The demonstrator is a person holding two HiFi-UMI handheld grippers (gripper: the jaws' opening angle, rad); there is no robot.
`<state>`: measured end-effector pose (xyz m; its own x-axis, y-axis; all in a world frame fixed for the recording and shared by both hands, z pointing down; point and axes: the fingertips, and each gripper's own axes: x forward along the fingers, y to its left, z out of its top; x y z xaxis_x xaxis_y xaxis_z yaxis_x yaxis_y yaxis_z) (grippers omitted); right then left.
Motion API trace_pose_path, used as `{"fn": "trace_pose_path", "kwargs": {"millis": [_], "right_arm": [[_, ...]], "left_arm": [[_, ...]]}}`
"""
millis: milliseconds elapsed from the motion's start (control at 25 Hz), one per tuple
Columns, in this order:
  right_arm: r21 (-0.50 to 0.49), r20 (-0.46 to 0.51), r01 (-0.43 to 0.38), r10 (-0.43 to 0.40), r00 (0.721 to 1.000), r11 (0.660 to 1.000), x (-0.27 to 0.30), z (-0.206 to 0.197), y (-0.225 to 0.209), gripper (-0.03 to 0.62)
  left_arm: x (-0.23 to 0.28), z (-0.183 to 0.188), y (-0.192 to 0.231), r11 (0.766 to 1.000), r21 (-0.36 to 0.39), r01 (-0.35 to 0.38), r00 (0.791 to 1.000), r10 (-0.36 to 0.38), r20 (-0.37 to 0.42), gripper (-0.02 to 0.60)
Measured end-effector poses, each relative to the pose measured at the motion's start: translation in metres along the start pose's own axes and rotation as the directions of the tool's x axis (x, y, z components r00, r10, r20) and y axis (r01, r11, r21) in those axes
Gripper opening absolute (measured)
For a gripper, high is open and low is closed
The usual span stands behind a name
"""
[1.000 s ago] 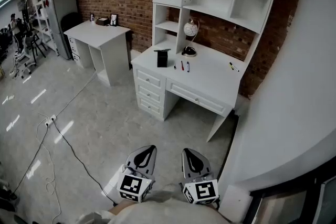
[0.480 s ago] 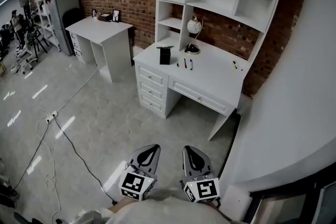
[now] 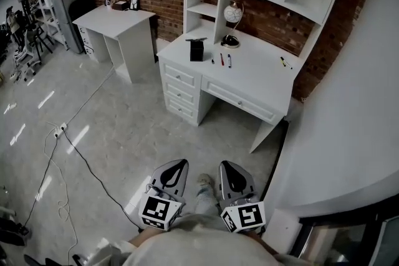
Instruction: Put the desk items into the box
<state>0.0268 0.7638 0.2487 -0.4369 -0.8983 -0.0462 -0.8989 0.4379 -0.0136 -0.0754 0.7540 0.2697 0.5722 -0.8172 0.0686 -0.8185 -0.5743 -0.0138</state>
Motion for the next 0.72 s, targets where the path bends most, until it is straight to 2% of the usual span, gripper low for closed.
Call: {"fn": "trace_pose_path", "kwargs": {"millis": [240,400,560,720], "right_arm": [[-0.032,-0.024,0.022,-0.023,0.999,0.999,0.047,-0.010,-0.025,0.017],[-0.065,-0.004,0.024,-0.024,1.000,0.998,0.094,-0.003,-0.050,0.017],[-0.074,0.017,0.030,-0.028,0.999,0.997,0.148,0.004,-0.084,0.017],[-0.090,0.003,0.019,-0.019,1.000,0.996,0.196,0.015,-0.113,0.017]], "left_arm": [[0.046,0.008,0.026,1.000,0.025,0.000,1.000,0.000,0.014,0.003],[0.091,0.021,0.053,0.999,0.043,-0.013,0.999,0.011,0.032,0.003],[0.144,0.034,0.077,1.000,0.020,0.004,0.999,-0.004,0.046,0.003],[0.191,0.047,0.101,1.000,0.011,-0.013,0.999,0.013,0.043,0.003]]}}
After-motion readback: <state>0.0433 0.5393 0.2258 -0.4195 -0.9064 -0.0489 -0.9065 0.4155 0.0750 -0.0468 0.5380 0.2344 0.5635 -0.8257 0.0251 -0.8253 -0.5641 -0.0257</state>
